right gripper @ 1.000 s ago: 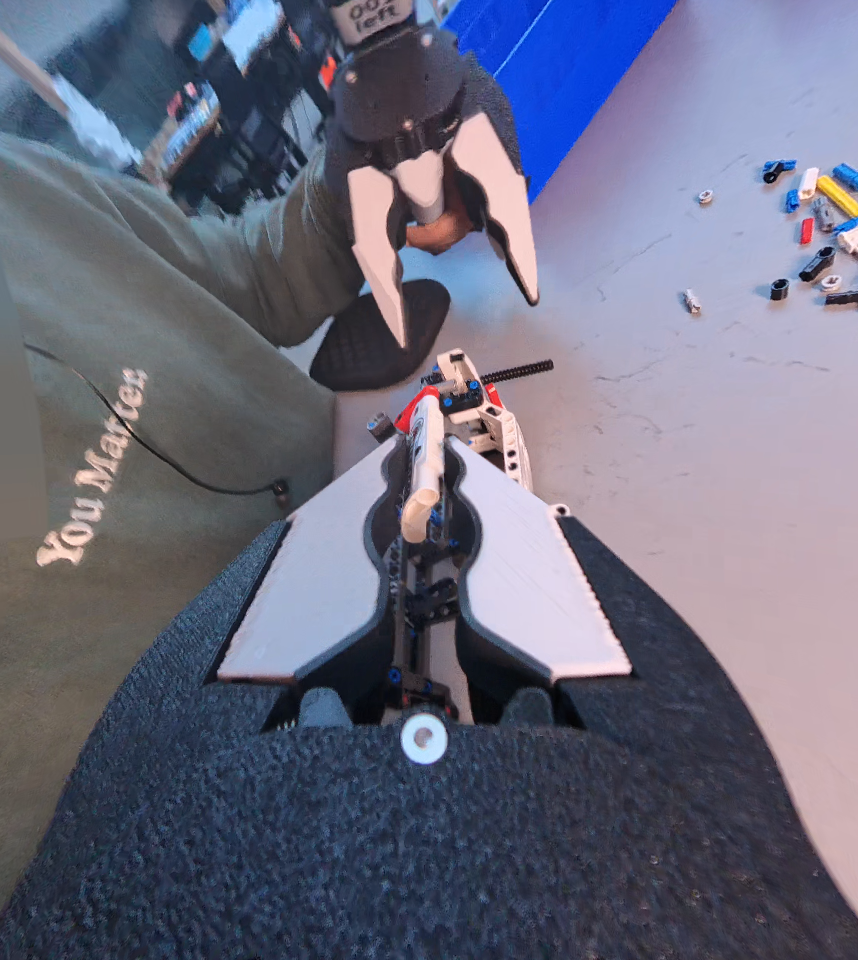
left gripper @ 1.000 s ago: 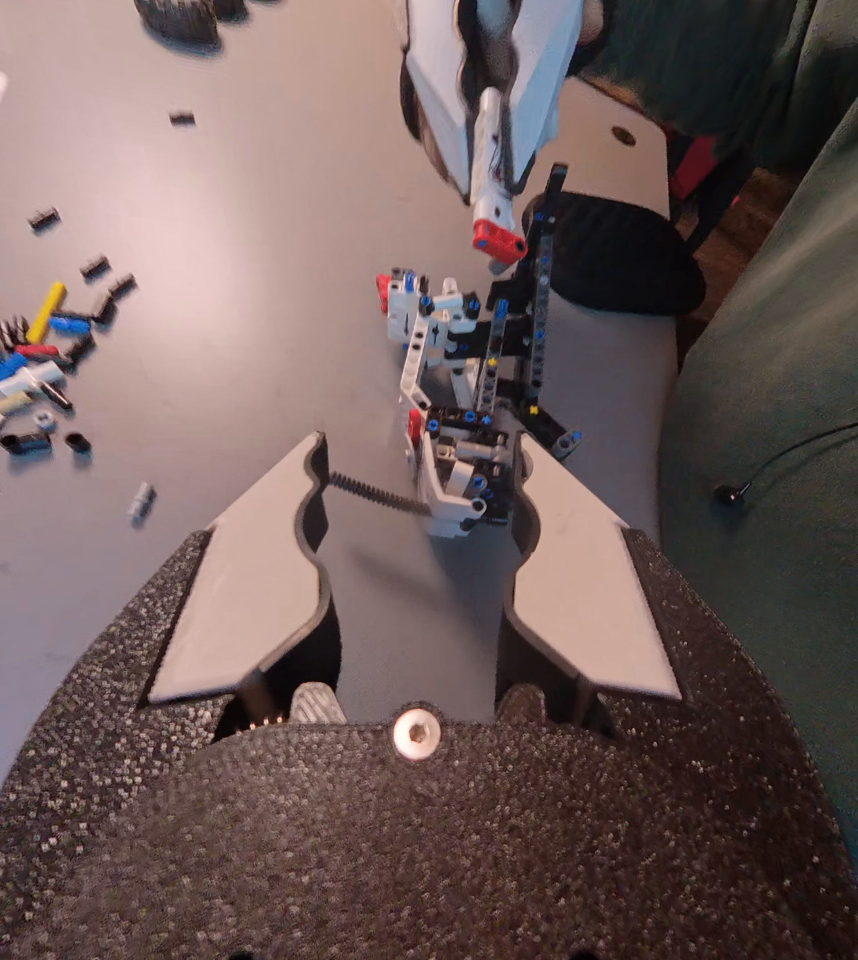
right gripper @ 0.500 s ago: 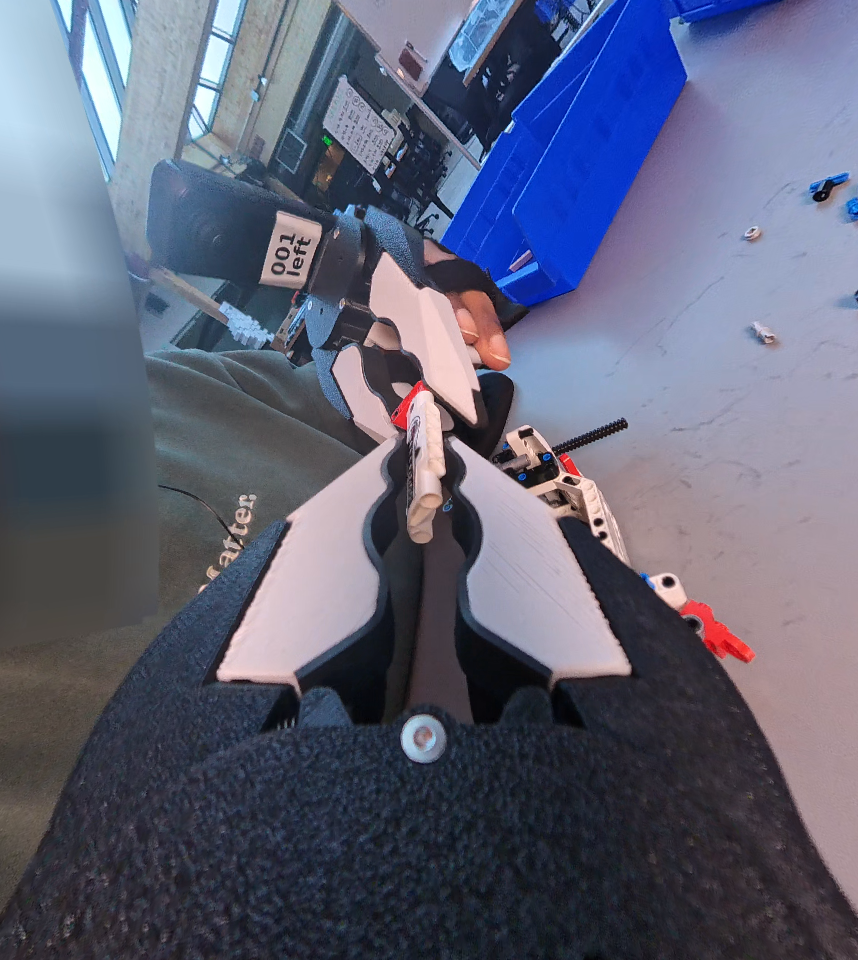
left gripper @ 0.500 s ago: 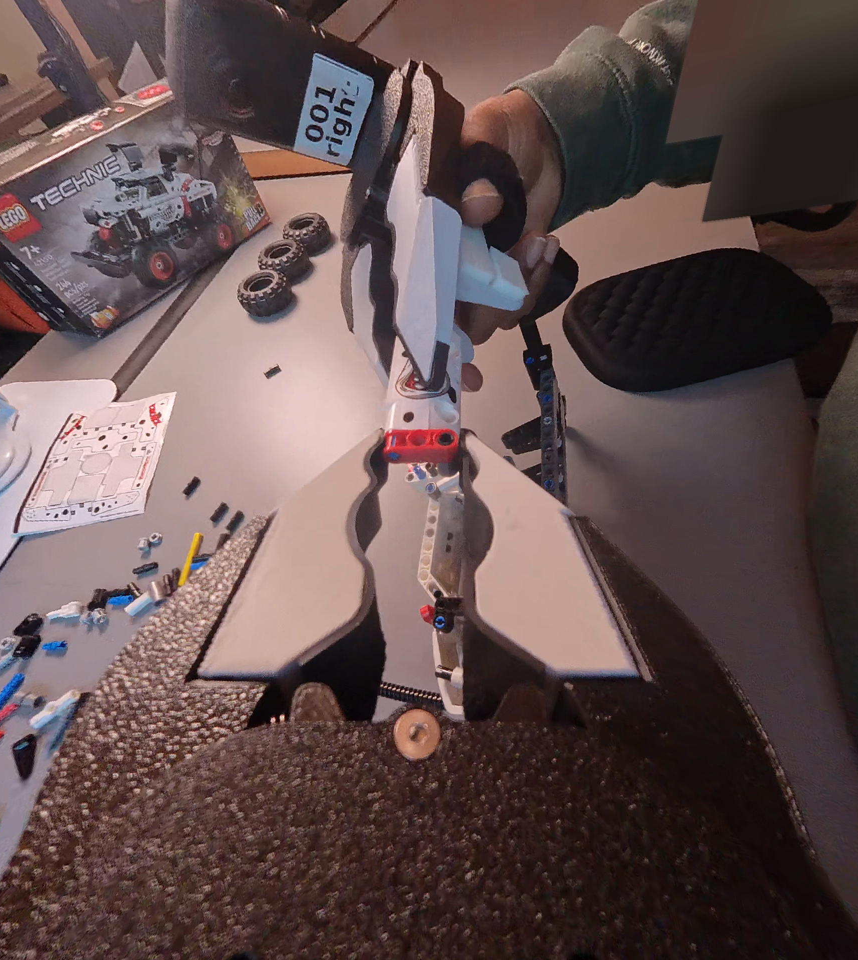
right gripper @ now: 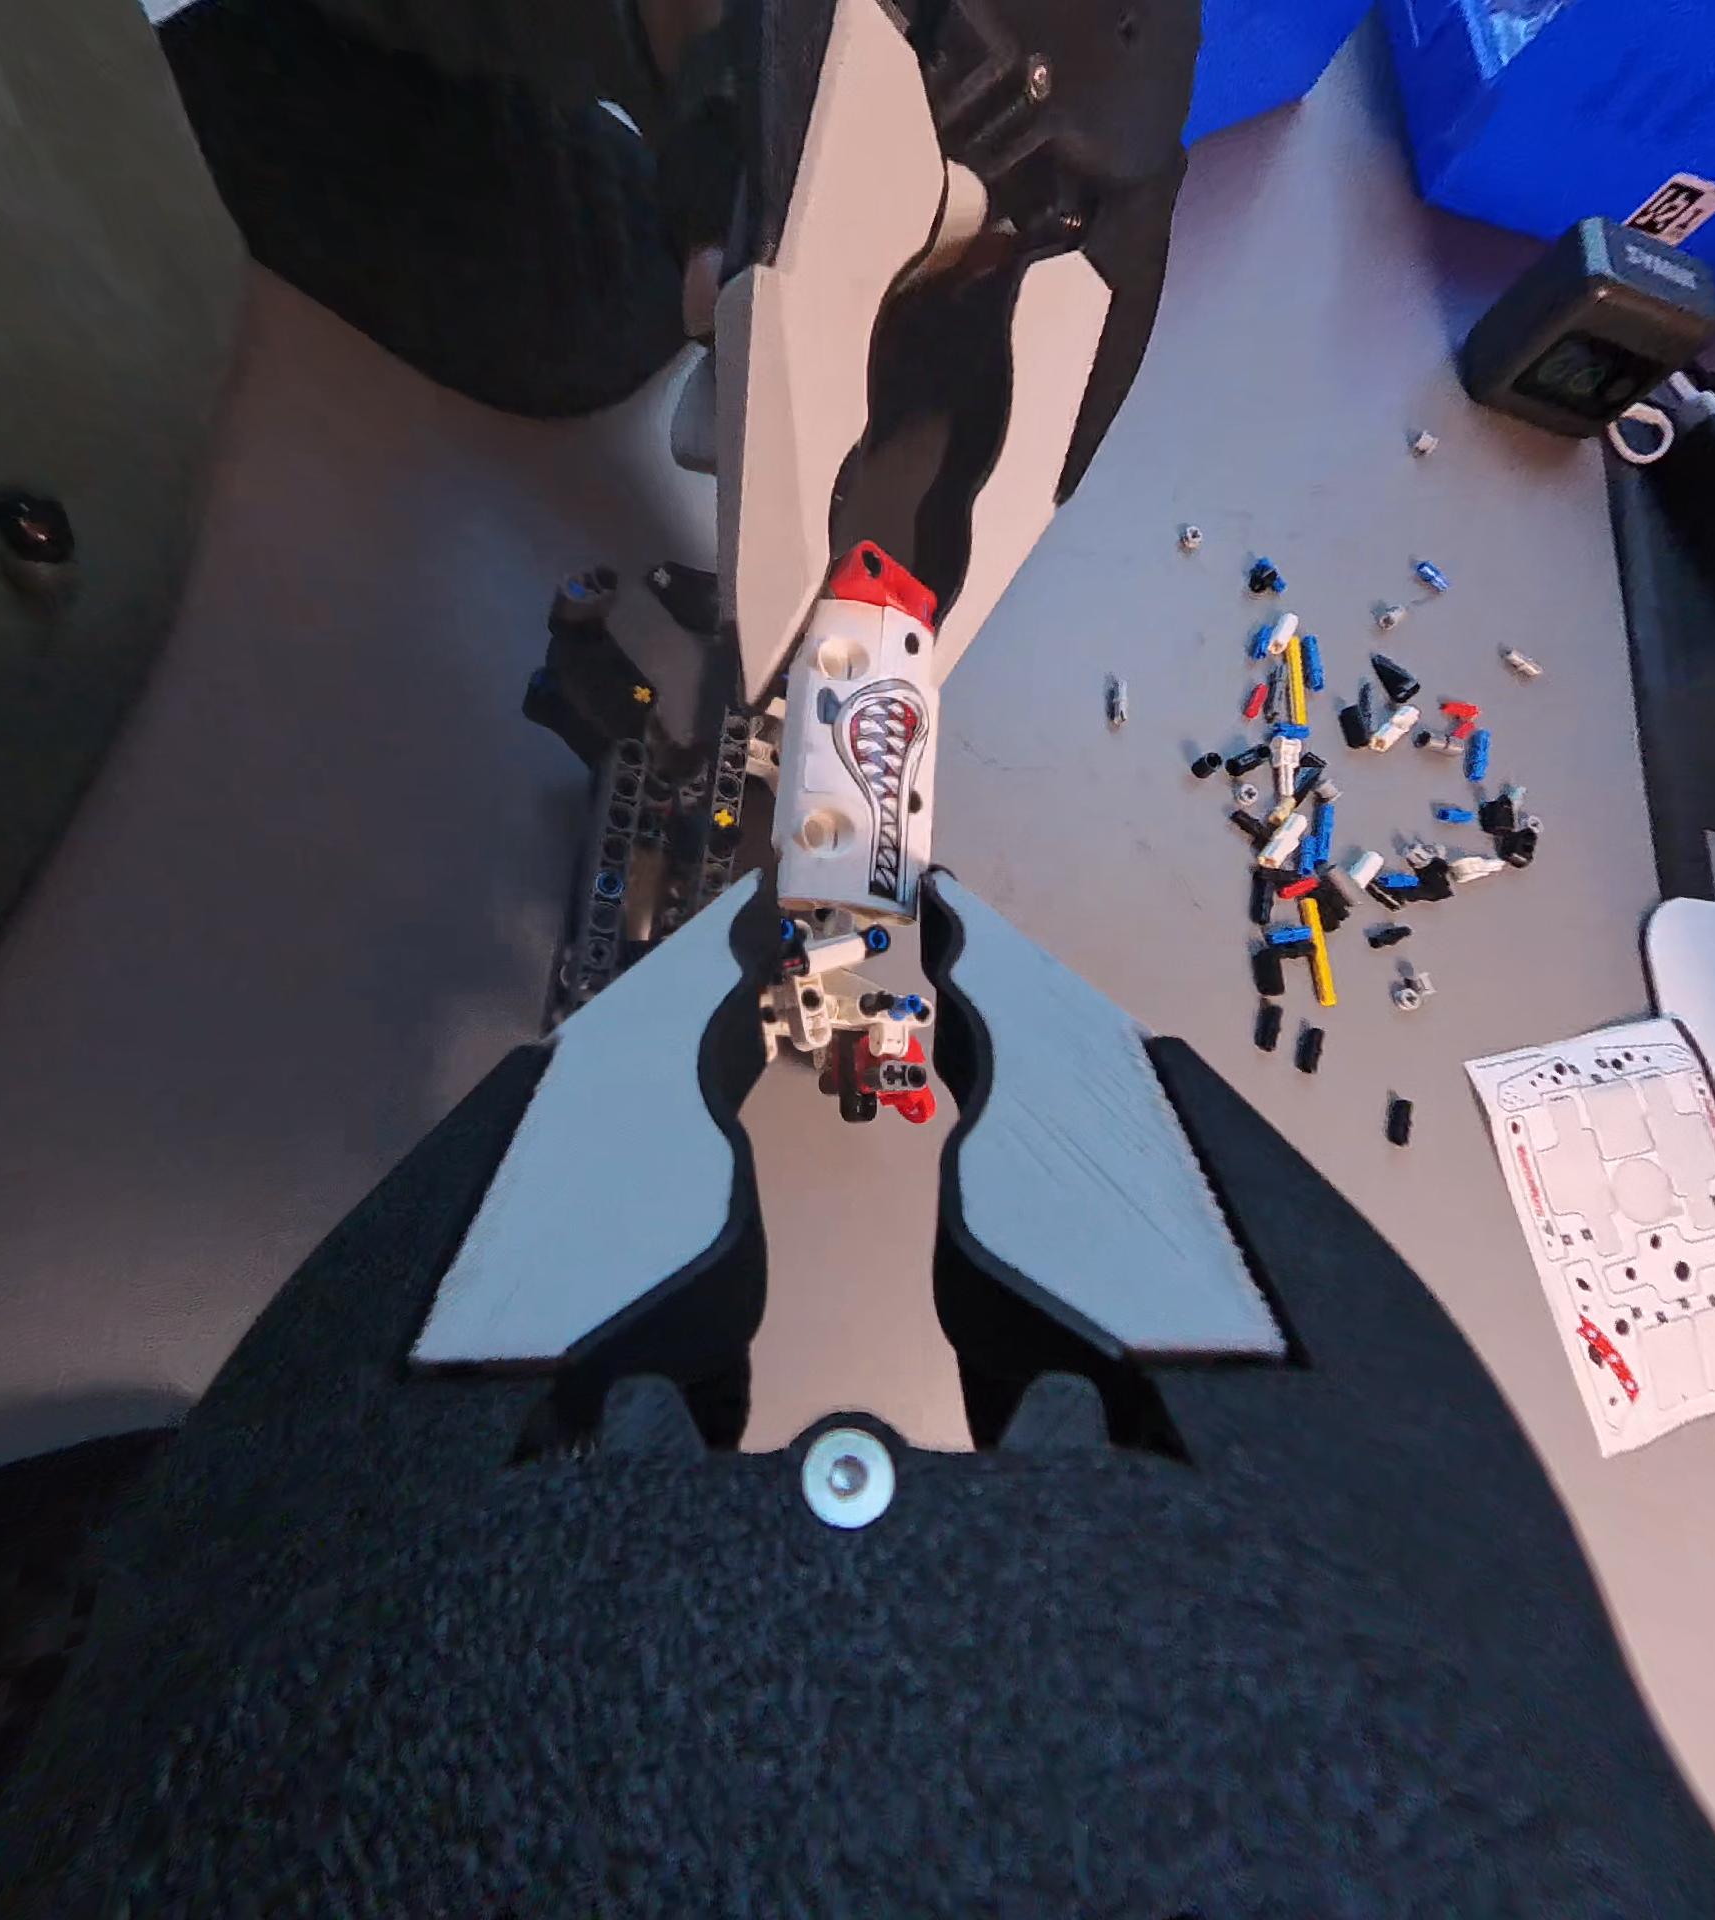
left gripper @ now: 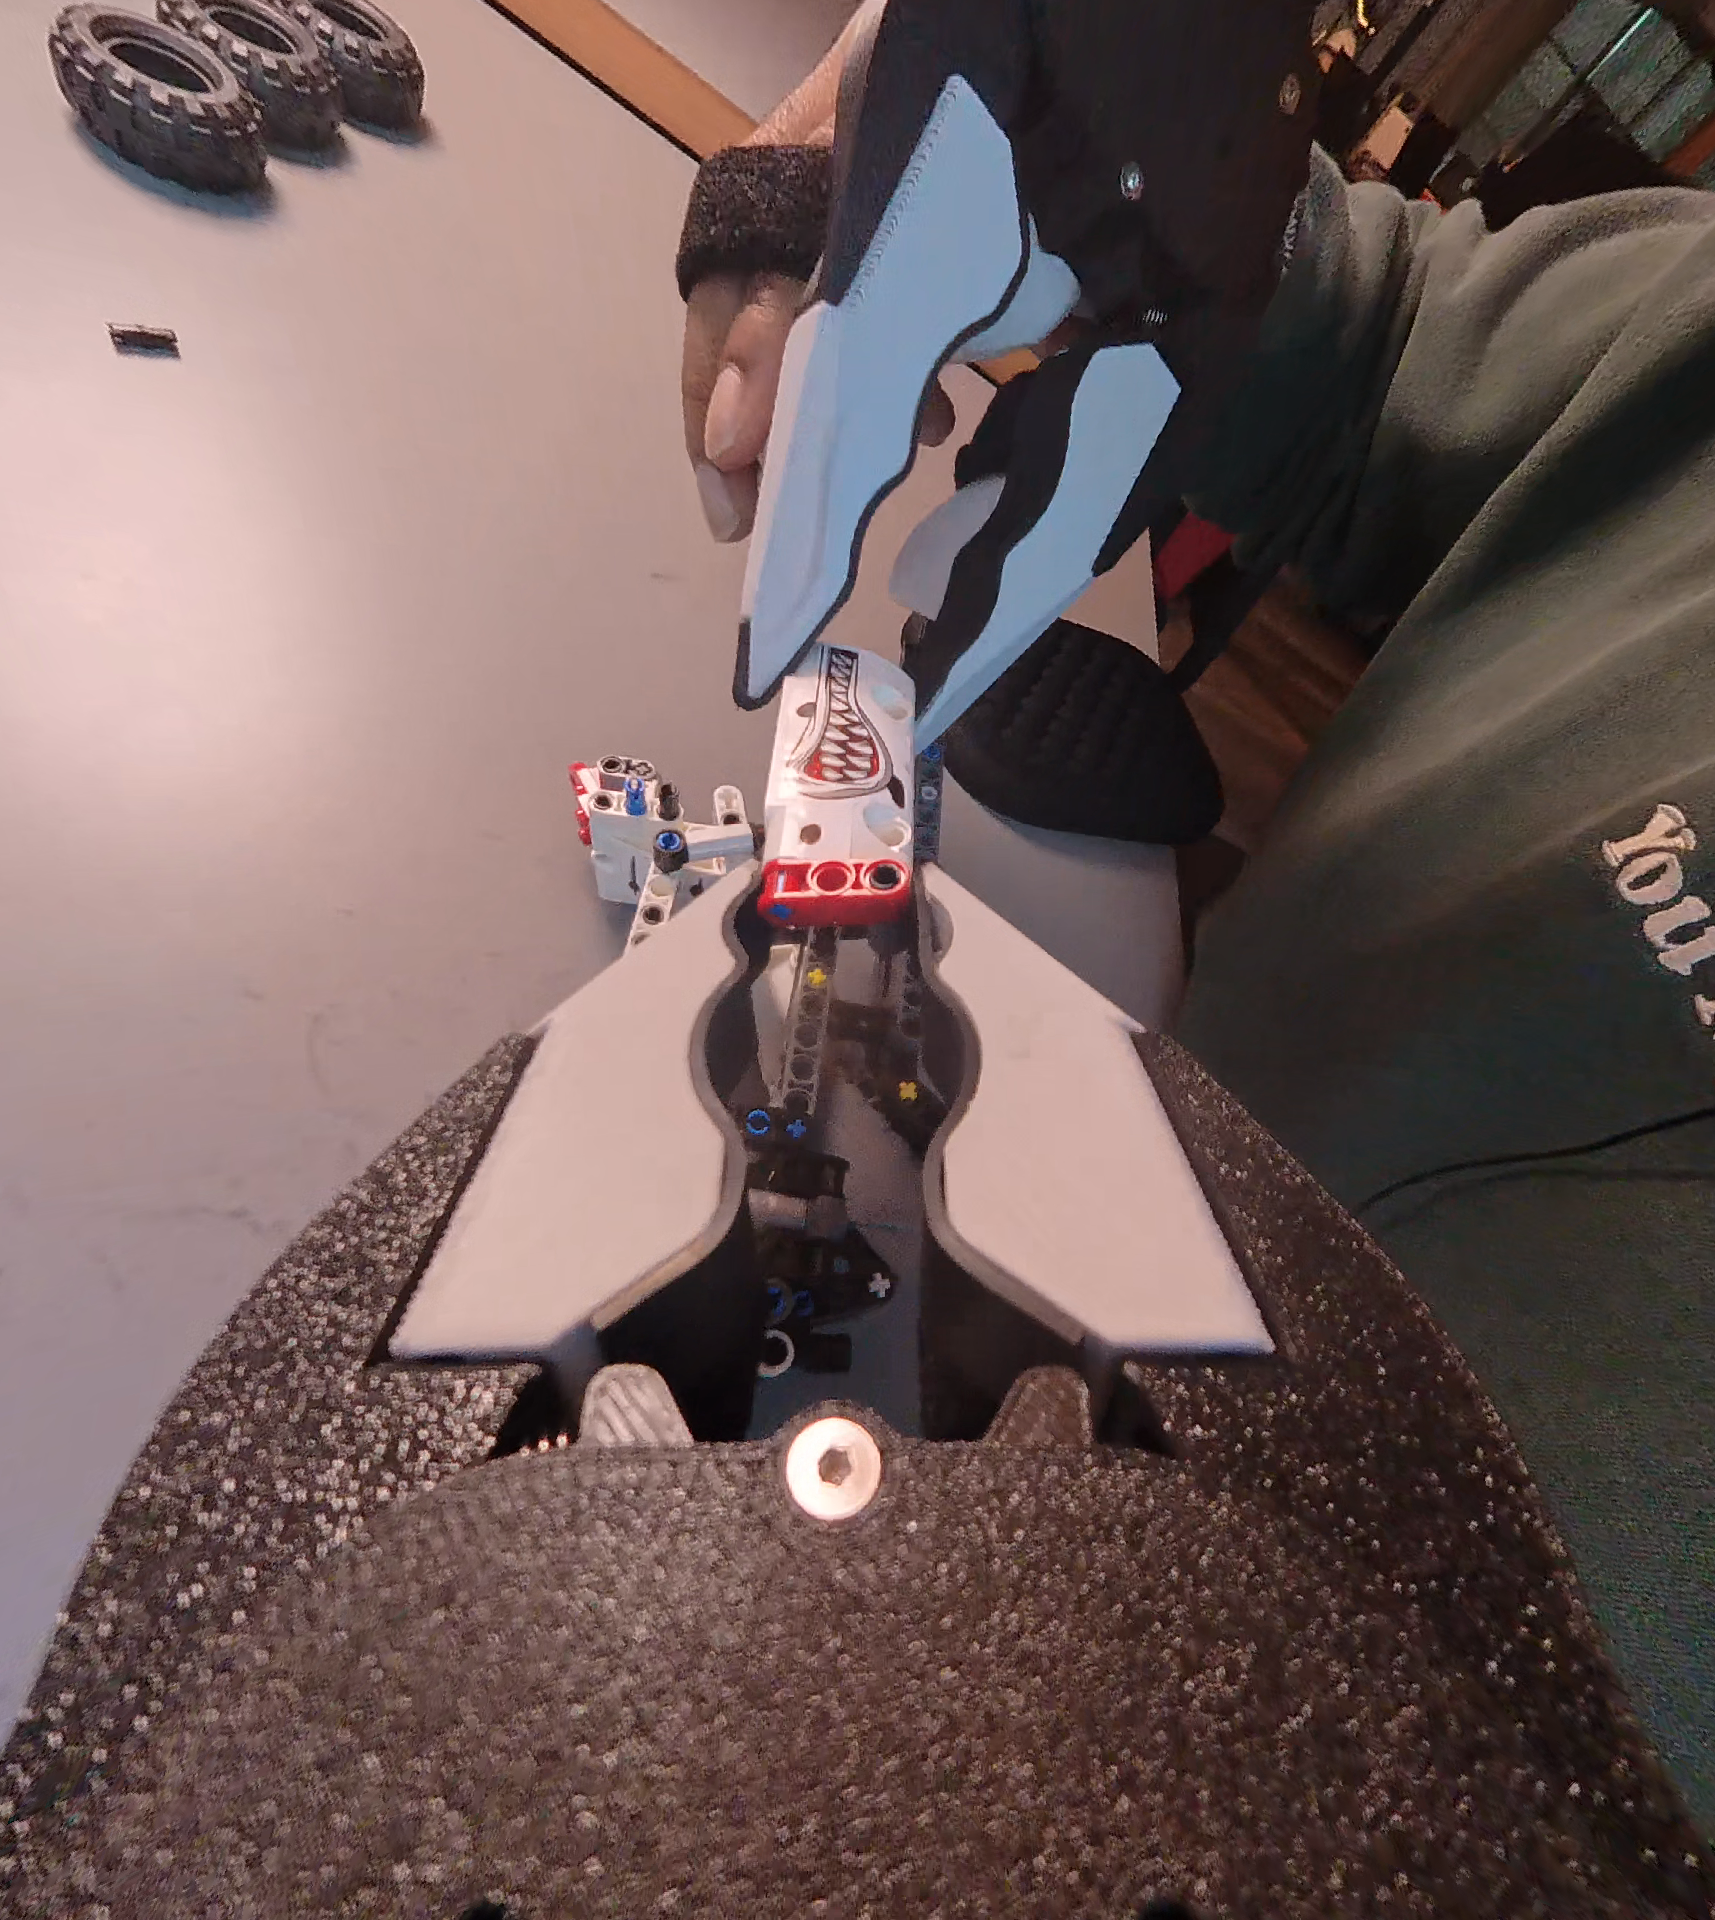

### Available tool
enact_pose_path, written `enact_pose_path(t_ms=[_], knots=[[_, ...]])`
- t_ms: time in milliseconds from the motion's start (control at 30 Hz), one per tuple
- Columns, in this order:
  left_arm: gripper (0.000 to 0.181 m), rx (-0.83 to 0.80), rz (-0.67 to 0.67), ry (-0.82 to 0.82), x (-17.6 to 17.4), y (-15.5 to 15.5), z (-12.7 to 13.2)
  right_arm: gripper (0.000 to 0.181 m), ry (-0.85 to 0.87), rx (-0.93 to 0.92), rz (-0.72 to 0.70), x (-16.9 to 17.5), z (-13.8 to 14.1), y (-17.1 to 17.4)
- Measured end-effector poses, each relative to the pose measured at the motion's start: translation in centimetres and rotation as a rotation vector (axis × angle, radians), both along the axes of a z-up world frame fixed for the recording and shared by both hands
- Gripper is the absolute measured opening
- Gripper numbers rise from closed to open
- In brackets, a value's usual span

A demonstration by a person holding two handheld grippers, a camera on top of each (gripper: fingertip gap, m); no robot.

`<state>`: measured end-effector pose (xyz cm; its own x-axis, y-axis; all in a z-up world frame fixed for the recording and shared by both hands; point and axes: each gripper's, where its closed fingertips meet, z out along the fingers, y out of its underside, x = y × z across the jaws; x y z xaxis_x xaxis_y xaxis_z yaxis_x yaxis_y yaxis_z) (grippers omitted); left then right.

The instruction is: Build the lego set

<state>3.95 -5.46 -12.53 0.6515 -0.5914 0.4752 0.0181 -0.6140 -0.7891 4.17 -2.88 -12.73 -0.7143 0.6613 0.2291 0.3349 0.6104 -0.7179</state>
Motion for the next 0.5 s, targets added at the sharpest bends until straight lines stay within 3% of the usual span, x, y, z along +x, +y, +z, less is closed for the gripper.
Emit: enact_pose_path(t_ms=[133,300,500], knots=[[0.027,-0.039,-0.018,-0.017,0.2,-0.2,-0.4,0.025,-0.078,-0.066,-0.006,0.4,-0.7,-0.3],[0.043,0.034,-0.037,0.2,-0.7,-0.1,-1.5,0.025,-0.189,-0.115,-0.031,0.9,-2.0,-0.3],[0.035,-0.01,-0.109,0.169,0.4,-0.1,-2.6,0.025,-0.197,-0.059,-0.004,1.3,-2.9,-0.8]])
